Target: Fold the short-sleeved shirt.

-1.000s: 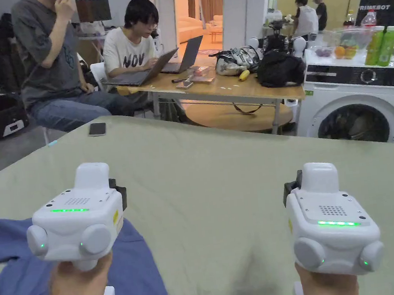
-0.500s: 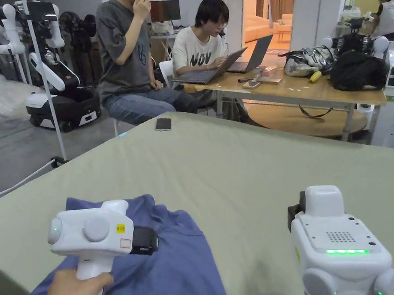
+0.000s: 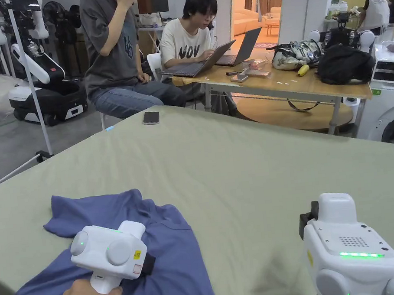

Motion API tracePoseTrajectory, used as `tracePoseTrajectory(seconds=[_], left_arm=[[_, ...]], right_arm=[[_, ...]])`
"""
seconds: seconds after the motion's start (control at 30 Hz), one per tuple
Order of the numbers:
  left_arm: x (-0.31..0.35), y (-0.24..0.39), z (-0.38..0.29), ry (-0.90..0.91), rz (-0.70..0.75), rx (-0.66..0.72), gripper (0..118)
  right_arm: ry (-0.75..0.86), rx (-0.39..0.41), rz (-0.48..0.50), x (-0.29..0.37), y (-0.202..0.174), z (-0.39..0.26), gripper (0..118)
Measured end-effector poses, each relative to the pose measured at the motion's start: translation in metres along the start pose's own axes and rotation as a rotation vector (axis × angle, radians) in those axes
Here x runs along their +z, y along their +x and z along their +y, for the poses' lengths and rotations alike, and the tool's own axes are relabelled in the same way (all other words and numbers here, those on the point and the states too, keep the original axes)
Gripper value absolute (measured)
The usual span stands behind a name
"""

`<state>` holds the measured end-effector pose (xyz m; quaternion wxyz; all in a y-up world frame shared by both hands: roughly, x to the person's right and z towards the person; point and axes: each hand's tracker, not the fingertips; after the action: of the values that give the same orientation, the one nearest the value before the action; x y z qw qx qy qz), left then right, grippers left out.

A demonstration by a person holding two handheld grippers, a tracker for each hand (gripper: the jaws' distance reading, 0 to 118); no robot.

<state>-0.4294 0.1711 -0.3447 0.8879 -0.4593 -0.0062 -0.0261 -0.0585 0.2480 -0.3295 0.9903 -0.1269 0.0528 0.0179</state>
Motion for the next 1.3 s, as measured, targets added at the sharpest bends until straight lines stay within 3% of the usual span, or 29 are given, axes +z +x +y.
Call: tracePoseTrajectory(seconds=[0.17, 0.37, 0.63, 1.0, 1.3], left_arm=[[0.004, -0.019, -0.007, 0.075, -0.083, 0.146, 0], [0.049, -0.013, 0.021, 0.223, -0.162, 0.147, 0], [0.124, 0.034, 0.111, 0.439, -0.264, 0.070, 0], [0.186, 0.202, 0.205, 0.553, -0.492, -0.160, 0], [0.180, 0.367, 0.193, 0.481, -0.776, -0.313, 0]], right_arm=[[-0.021, -0.020, 0.004, -0.003, 0.010, -0.007, 0], [-0.007, -0.020, -0.017, 0.008, 0.026, -0.002, 0], [0.029, -0.030, -0.071, 0.028, 0.062, 0.016, 0], [0.066, -0.088, -0.214, 0.066, 0.144, 0.032, 0], [0.117, -0.131, -0.403, 0.122, 0.220, 0.031, 0]])
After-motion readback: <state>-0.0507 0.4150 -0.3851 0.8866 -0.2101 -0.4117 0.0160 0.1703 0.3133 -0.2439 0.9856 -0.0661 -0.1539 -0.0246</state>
